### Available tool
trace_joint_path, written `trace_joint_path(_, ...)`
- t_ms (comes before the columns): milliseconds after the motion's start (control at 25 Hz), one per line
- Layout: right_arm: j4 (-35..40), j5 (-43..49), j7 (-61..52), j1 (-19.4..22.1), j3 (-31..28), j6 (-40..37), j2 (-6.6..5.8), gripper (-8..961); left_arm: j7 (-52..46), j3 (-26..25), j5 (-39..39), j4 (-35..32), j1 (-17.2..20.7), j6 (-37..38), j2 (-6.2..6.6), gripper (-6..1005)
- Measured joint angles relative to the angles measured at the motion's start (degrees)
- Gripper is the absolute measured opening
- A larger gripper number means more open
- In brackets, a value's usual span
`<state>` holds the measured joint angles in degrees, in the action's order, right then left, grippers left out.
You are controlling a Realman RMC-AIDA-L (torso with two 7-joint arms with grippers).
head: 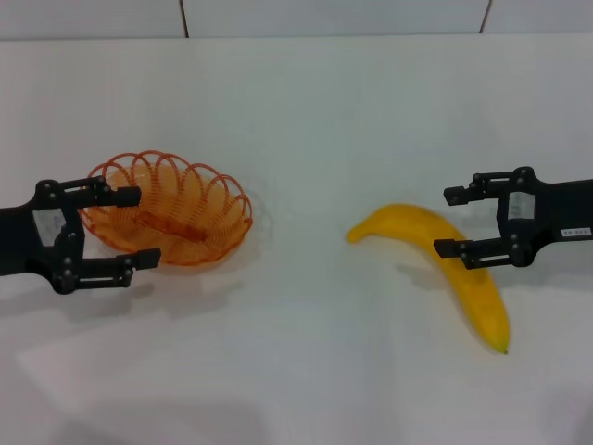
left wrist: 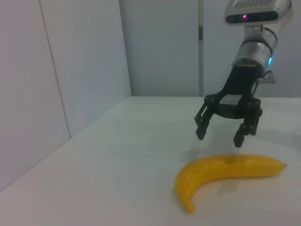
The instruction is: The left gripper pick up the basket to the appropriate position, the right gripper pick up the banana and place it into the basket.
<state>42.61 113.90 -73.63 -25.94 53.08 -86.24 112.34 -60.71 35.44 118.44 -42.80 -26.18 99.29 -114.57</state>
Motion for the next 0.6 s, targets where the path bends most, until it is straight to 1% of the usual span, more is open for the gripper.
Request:
trace_joint_path(120,0.1,0.4,-0.2,-0.1,0.0,0.1,0.07,759,0.0,0.3,0.1,0.0,0.0,-0.5,-0.23,798)
trace_joint_path(400,0.1,0.4,-0.2,-0.1,0.0,0.2,0.21,759,-0.5,-0.1,-0.1,0.0,0.0,-0.5,-0.27,797)
trace_joint_path(520,0.1,0.4,-0.2,-0.1,0.0,0.3,0.3,759,-3.6,-0.4,-0.7,0.0,-0.4,-1.0,-0.37,797)
trace_joint_path(600,0.1,0.4,-0.2,-0.1,0.0,0.3,0.32,759,-8.1,-0.5,-1.1,-0.5,-1.0,-2.6,-0.36,797)
